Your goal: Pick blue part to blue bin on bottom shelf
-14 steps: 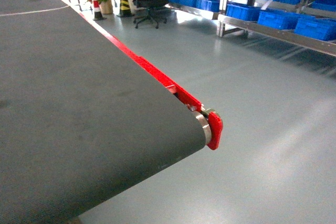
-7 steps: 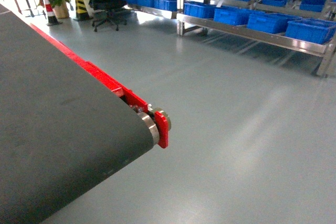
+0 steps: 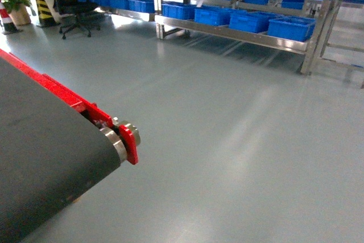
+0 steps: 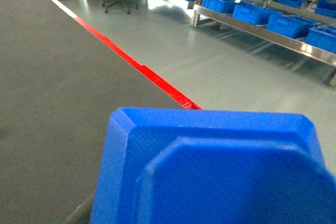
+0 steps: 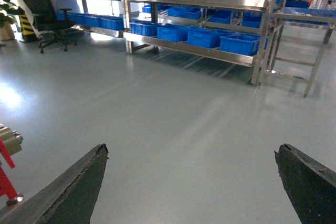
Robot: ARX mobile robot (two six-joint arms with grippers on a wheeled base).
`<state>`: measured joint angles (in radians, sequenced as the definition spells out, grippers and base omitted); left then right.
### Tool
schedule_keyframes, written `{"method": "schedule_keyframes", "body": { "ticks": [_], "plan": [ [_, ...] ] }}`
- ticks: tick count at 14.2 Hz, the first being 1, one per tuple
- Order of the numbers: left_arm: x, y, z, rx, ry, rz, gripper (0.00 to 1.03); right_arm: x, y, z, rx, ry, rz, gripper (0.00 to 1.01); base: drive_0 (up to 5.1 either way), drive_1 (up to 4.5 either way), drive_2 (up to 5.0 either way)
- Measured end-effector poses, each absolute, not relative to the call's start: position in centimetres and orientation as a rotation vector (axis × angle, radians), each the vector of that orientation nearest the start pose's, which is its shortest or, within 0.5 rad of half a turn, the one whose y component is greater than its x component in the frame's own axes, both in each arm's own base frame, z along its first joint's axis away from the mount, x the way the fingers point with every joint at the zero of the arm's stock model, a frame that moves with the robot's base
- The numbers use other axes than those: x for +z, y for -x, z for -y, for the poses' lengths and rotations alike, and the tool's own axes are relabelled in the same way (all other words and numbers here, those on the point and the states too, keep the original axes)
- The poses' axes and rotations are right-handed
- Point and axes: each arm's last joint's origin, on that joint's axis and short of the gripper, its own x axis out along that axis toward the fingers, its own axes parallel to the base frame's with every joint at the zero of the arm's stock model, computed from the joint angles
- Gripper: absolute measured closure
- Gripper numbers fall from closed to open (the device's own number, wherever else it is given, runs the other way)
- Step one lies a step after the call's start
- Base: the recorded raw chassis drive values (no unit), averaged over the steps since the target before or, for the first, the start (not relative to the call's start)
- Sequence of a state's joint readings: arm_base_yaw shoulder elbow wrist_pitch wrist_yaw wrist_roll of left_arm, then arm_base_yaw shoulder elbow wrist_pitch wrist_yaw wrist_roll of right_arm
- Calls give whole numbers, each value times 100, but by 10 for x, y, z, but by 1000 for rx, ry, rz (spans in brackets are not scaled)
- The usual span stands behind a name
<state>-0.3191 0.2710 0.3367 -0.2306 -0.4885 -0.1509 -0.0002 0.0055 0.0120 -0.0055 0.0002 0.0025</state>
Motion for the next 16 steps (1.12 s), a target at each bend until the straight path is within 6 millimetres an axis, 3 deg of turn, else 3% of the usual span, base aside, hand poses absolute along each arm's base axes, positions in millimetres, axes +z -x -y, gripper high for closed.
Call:
{"method": "schedule_keyframes", "body": {
  "ticks": [16],
  "plan": [
    [235, -98, 18, 178, 85, -139, 60, 167, -97, 0, 0, -2, 1, 3, -164, -164, -164]
  ]
}}
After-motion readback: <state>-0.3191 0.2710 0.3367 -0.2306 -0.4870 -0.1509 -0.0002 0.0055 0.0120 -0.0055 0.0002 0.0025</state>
